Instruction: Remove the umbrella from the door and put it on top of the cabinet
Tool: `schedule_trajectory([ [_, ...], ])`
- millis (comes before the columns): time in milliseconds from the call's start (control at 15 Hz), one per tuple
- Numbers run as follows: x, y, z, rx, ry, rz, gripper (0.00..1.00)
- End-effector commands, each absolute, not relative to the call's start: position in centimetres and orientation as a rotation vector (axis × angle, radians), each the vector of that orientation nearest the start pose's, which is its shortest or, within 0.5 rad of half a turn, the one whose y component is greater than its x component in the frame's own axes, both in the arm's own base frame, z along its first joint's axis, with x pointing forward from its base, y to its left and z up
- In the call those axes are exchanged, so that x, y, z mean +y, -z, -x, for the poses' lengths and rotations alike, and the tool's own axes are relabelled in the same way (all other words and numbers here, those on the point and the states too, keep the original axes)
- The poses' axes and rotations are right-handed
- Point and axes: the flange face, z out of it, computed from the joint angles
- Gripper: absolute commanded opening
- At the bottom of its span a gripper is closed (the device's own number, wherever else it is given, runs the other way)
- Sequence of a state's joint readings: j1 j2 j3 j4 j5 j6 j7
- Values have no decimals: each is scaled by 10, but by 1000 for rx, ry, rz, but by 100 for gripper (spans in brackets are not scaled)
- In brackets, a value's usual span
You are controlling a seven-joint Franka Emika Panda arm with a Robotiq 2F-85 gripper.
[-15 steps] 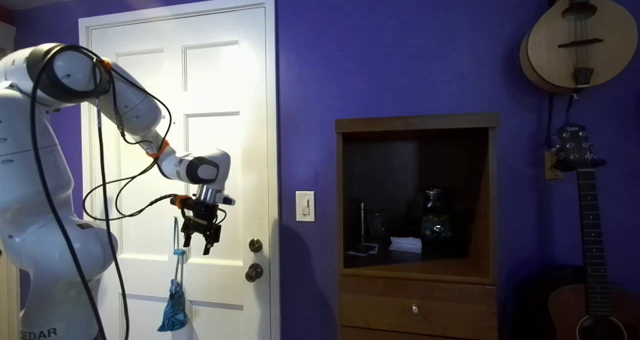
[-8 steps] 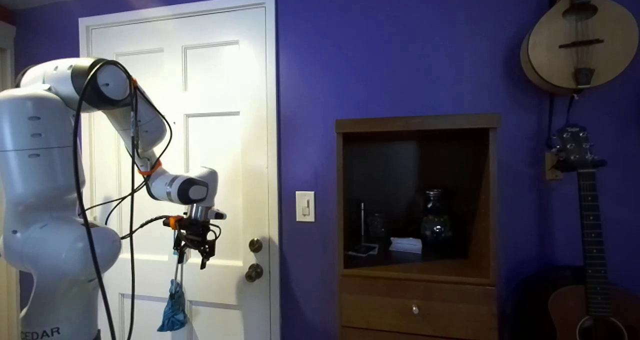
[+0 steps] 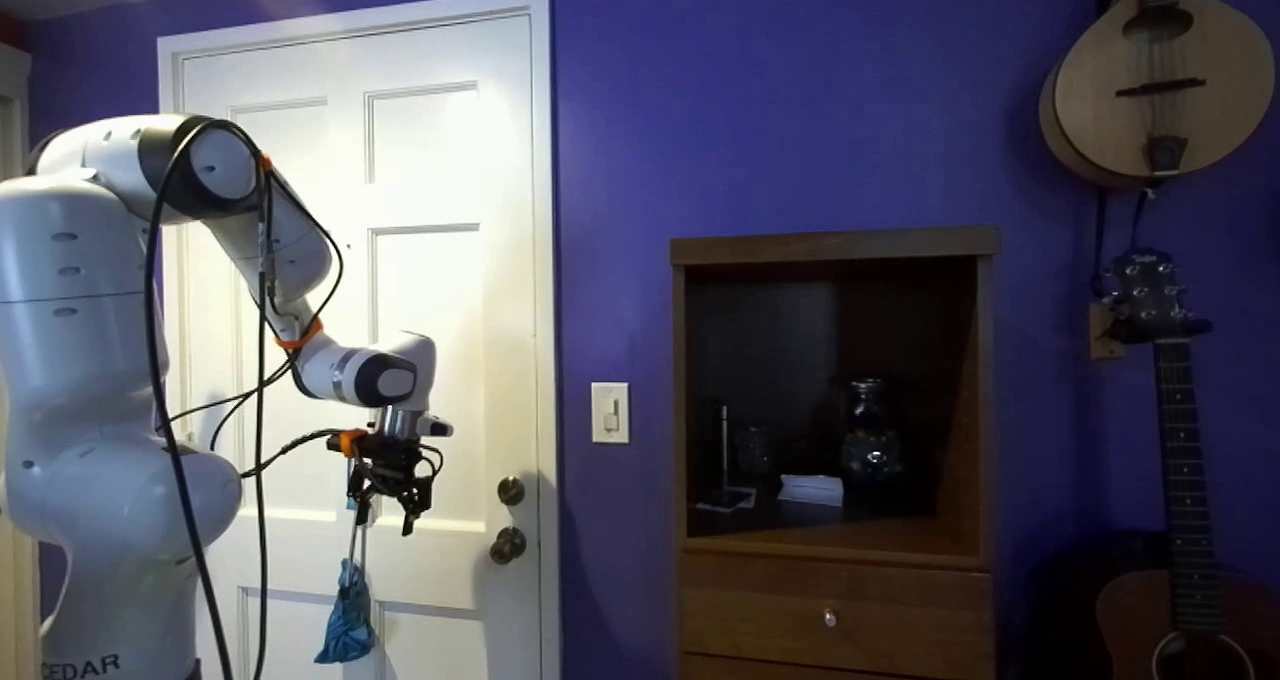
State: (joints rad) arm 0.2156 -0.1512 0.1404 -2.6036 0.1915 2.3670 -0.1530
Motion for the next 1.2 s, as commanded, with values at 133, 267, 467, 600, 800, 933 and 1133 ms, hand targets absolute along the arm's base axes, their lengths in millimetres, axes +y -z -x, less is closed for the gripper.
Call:
schedule_trajectory([
  [133,206,-278,-391,-790,-27,2947,100],
  [267,228,-273,-385,-850,108,2923,100],
  [467,259,-261,-382,-911,335,2844,100],
  [600,278,-246,-382,-918,455,2778,100],
  [800,310,-223,-378,-928,585,2681,100],
  [933,329,-211,-376,-951,631,2601,100],
  [1133,328,-211,-363,-963,614,2609,100],
])
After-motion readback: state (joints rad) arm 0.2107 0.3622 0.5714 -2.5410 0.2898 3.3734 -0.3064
